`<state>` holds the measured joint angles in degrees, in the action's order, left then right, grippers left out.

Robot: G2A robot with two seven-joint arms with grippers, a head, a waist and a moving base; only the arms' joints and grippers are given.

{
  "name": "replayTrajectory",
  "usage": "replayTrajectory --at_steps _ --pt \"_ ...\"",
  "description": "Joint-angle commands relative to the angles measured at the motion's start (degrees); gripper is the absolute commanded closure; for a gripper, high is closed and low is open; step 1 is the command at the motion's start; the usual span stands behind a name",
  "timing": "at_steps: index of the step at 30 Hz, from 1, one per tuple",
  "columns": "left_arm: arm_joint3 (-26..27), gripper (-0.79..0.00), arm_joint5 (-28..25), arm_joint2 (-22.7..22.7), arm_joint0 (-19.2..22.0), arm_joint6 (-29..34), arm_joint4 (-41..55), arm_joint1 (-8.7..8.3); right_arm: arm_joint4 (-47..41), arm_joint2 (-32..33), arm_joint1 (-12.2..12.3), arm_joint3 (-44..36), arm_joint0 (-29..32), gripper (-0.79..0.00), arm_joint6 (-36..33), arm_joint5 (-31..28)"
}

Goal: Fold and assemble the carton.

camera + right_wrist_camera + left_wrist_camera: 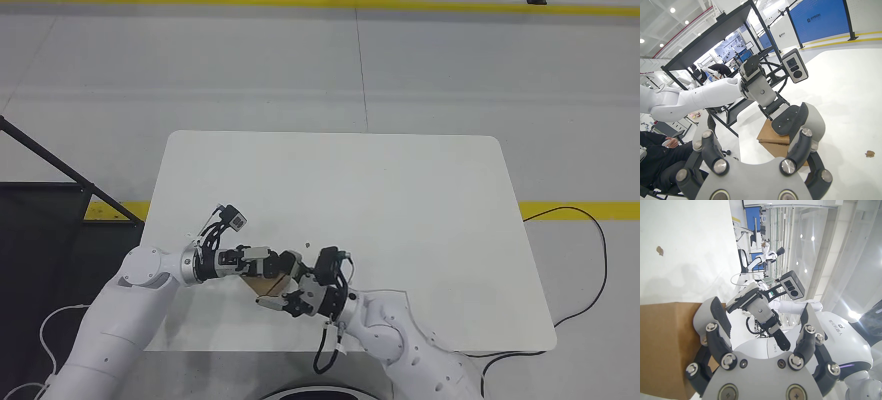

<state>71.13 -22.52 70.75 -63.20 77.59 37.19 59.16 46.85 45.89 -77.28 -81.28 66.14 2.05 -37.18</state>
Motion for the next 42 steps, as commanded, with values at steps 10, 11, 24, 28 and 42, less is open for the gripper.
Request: replayTrajectory --at_steps 10,11,24,28,42 --pt "-0.1 -0.785 -0.2 -0.1 0.1 0.1 -0.1 0.04 -0.3 0.4 -0.2 -0.1 0.3 -0.785 -1.1 0.2" --pt "-0.1 -0.785 -0.2 -0.1 0.1 0.1 -0.1 0.04 -0.2 0.5 -0.2 -0.2 0.3 -0.785 -1.2 0.1" --pt "2.7 -0.785 -0.7 1.4 -1.6 1.8 -0.9 -0.51 0.1 0.8 -0.3 -0.5 0.7 -0.785 -1.5 -0.1" --pt "3.5 -0.785 -0.6 2.1 -2.4 3.3 -1.3 -0.85 0.3 0.9 -0.4 -0.6 0.8 -0.785 -1.5 -0.2" --pt "5.1 -0.785 1.3 1.7 -3.2 5.5 -4.1 -1.62 0.3 1.0 -0.6 -0.8 0.9 -0.785 -2.0 -0.2"
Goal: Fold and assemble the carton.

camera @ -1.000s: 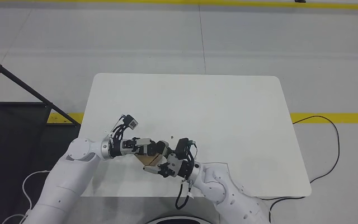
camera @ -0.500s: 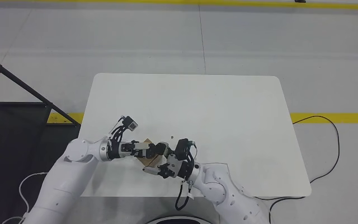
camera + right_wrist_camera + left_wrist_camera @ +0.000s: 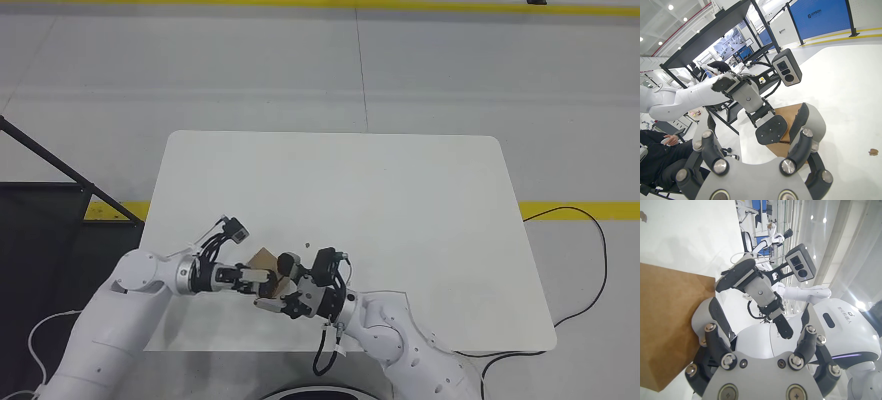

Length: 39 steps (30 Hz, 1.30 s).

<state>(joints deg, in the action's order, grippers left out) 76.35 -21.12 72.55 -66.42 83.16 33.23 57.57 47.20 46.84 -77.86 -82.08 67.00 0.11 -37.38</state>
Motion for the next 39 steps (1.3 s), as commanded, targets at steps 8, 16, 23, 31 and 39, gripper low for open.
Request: replayTrajectory --at_steps 8,16,23,31,39 --pt "-0.9 -0.785 -0.6 -0.9 0.5 -0.6 -0.9 -0.10 0.3 0.1 -0.1 0.0 0.1 -0.785 0.0 -0.2" --pt "-0.9 -0.785 -1.2 -1.0 0.5 -1.2 -0.3 -0.22 1.2 0.1 -0.2 -0.5 0.5 -0.785 0.6 -1.0" --pt "-0.8 -0.785 -1.3 -1.1 0.4 -1.3 0.0 -0.34 0.3 -0.5 -0.5 0.6 -0.3 -0.785 -1.0 -0.9" --pt "-0.4 -0.785 -1.3 -1.0 0.1 -1.3 0.6 -0.59 -0.9 -0.8 -0.8 1.9 -1.0 -0.785 -2.6 -0.1" --pt "0.1 -0.785 -1.4 -0.9 -0.2 -1.4 0.9 -0.89 -0.4 -0.4 -0.9 1.4 -0.8 -0.785 -0.9 -0.3"
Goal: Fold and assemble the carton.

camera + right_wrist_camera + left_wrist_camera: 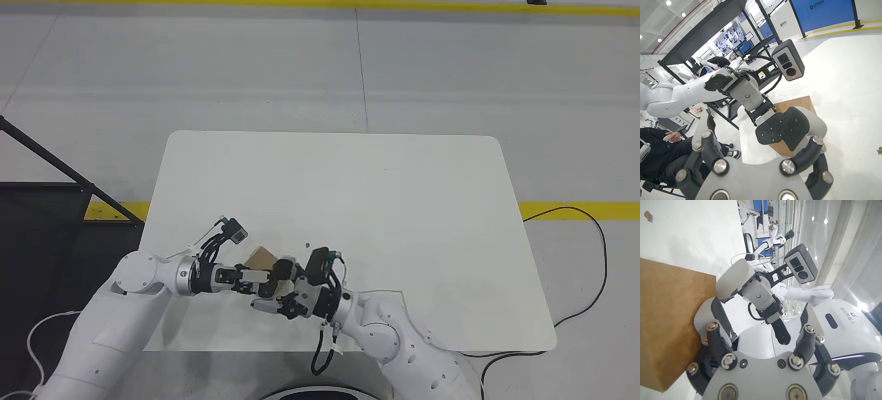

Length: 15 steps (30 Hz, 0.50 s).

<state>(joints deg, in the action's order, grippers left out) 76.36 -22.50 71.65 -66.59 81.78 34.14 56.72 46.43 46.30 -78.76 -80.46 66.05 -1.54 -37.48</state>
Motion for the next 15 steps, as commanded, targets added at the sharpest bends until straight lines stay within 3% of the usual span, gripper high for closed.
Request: replayTrajectory --at_steps 1,15 --pt "0.1 -0.785 0.0 0.0 -0.1 0.0 0.2 -0.07 0.8 0.3 0.0 -0.5 0.3 -0.785 1.3 -0.4" --pt "0.1 -0.785 -1.7 2.2 -1.0 -1.7 4.7 -0.60 1.7 0.3 -0.3 -0.3 0.0 -0.785 2.9 -0.2"
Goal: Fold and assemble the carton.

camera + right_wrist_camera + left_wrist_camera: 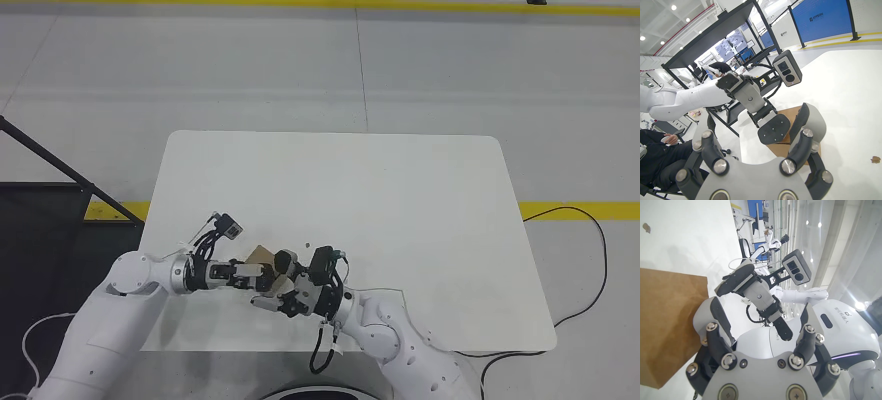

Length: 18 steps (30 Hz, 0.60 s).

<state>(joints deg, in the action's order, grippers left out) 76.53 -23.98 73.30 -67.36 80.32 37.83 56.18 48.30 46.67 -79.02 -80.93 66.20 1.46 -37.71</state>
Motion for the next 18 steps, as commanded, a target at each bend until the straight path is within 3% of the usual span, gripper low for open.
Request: replayTrajectory --at_steps 1,18 --pt "-0.1 -0.785 -0.3 0.9 -0.4 -0.3 1.5 -0.13 -0.2 -0.2 -0.1 0.2 -0.3 -0.785 -0.3 0.0" --pt "-1.1 -0.785 0.3 -0.2 -0.2 0.2 0.1 -0.39 -1.7 -0.8 -0.7 1.2 -1.3 -0.785 -3.6 0.9"
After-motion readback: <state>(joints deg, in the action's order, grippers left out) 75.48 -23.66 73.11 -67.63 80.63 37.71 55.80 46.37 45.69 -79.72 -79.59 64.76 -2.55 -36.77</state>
